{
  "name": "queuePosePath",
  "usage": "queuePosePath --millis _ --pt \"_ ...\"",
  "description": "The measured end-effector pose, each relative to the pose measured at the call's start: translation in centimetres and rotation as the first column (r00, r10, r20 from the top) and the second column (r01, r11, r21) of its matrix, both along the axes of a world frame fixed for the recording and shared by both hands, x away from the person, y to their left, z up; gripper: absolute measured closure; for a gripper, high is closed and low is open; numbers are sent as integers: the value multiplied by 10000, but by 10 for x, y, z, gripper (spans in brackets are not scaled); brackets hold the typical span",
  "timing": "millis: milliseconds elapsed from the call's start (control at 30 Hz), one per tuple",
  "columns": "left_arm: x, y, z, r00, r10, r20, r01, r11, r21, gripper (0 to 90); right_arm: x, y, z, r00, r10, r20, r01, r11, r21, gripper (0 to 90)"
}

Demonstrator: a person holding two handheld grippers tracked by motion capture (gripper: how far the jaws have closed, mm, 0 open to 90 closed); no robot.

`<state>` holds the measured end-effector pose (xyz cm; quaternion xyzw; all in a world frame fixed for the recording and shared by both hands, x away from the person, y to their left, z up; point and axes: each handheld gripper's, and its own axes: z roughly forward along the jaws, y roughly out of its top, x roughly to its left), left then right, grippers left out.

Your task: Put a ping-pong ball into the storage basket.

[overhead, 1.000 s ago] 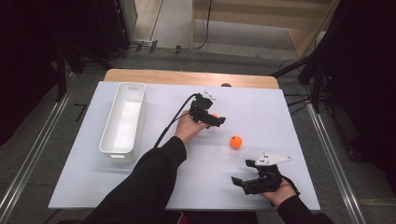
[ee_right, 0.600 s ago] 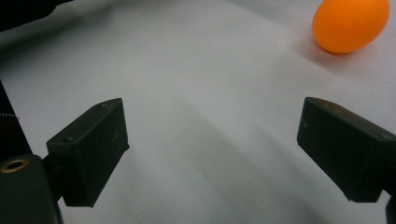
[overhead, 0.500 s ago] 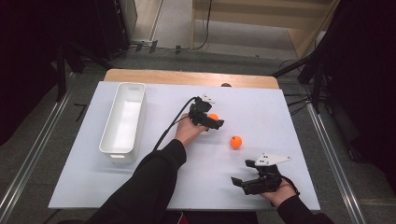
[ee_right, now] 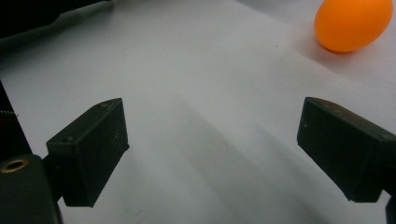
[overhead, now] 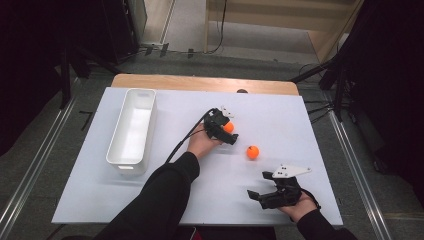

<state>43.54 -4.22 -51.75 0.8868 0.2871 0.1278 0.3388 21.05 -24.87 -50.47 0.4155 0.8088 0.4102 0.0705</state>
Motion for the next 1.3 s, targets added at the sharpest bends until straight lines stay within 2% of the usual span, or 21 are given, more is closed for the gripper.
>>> queuePosePath --millis 267,467,533,633,700,967,1033,1133,1300 --pt "-2 1 0 9999 105 88 -104 9999 -109 60 0 0 0 10000 4 29 -4 10000 -86 73" --pt "-7 4 2 9995 174 247 -166 9993 -344 228 0 0 -1 10000 18 16 -18 10000 -93 73" --pt "-8 5 2 9994 195 292 -181 9988 -456 322 0 0 -1 10000 20 9 -20 9999 -106 73" --pt "-10 5 3 9993 197 304 -185 9990 -417 402 0 0 -1 10000 35 -1 -35 10000 -79 73" --pt "-11 4 4 9994 165 304 -152 9989 -434 492 0 -1 -1 10000 19 0 -19 10000 -51 73" --pt "-10 5 5 9997 212 154 -203 9983 -545 509 0 0 -1 10000 42 -7 -43 10000 -73 73" --pt "-8 7 7 9996 252 -136 -261 9974 -675 509 0 -1 -1 10000 -8 -26 8 10000 -45 74" --pt "-8 11 12 9994 232 -251 -253 9959 -873 508 1 -1 -1 10000 -26 -34 26 10000 -86 73" --pt "-10 17 26 9975 141 -695 -236 9902 -1377 508 1 -1 -1 9999 -84 -61 84 10000 -53 73"
